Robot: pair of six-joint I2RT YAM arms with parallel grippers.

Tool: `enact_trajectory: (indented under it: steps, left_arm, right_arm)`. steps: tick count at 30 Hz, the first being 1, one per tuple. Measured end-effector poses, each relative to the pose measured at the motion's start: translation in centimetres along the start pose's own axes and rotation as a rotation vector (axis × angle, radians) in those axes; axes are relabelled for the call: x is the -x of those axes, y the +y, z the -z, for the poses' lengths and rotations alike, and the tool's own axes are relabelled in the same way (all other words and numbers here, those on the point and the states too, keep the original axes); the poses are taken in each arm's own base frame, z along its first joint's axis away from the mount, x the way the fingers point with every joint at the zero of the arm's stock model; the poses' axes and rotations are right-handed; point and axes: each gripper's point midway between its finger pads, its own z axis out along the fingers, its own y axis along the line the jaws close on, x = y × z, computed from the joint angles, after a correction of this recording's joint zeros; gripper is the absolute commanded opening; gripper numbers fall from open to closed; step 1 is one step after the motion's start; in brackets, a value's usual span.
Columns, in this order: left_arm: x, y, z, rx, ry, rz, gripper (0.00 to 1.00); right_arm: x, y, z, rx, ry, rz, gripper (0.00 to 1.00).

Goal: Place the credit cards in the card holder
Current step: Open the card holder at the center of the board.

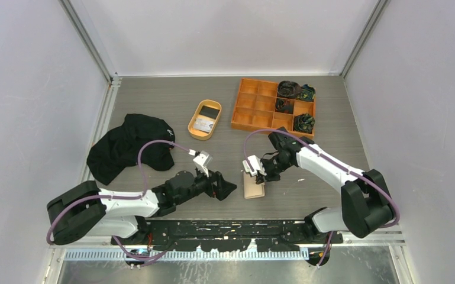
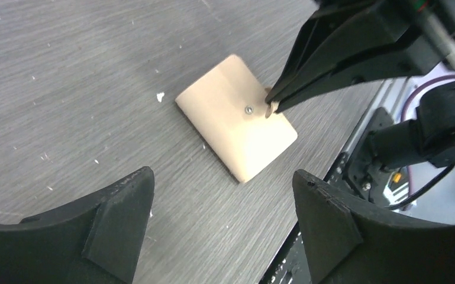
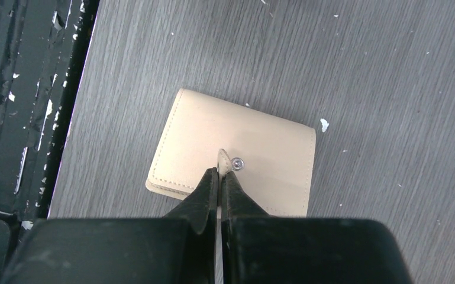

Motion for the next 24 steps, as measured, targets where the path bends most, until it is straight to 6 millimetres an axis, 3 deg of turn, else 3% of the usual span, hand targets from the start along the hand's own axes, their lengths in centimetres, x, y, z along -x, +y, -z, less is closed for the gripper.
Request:
enact_trajectory:
  steps: [2, 8, 14, 24]
  left_arm:
    - [-0.9, -0.3, 0.0, 0.023, 0.037, -0.053, 0.87]
    - [-2.8, -3.5, 0.4, 0.034, 0.068, -0.244, 0.87]
    - [-3.0, -2.9, -0.3, 0.104, 0.055, -0.31, 0.87]
    - [-5.8, -4.4, -2.0, 0.097, 0.053, -0.424, 0.87]
  right_arm:
    - [0.3, -0.1, 0.2, -0.009, -0.008, 0.007, 0.01]
    - [0.9, -0.5, 0.7, -0.042, -0.027, 0.018, 0.02]
    - [0.9, -0.6, 0.7, -0.044, -0.033, 0.013, 0.02]
    - [1.0, -0.6, 0.7, -0.043, -0.038, 0.009, 0.02]
